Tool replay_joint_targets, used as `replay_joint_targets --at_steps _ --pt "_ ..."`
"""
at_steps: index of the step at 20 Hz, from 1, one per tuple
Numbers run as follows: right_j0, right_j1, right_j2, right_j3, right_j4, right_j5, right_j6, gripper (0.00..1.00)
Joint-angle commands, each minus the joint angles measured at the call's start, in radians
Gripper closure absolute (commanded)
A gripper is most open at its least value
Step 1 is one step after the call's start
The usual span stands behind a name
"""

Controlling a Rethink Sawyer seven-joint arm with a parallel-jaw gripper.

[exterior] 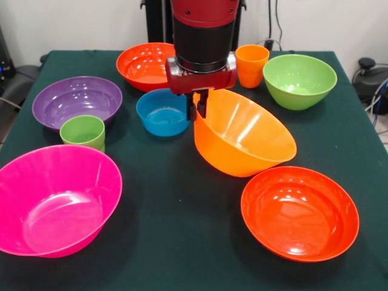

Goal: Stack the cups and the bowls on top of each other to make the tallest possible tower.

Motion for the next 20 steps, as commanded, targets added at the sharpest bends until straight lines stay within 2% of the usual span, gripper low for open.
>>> replay_joint_targets --at_steps 1,6,12,13,20 --pt "-0.016 0.03 0.04 0.024 -0.091 0.036 -0.277 1.0" --pt "-0.037 0.022 0.04 0.075 -0.096 -0.005 -0.263 1.0" --pt "-0.045 0.029 0.044 0.081 -0.094 -0.008 -0.25 1.0" --pt "-0.048 0.031 0.047 0.082 -0.09 -0.005 -0.252 0.0" --pt "-0.045 0.013 0.049 0.105 -0.11 -0.039 -0.246 0.0"
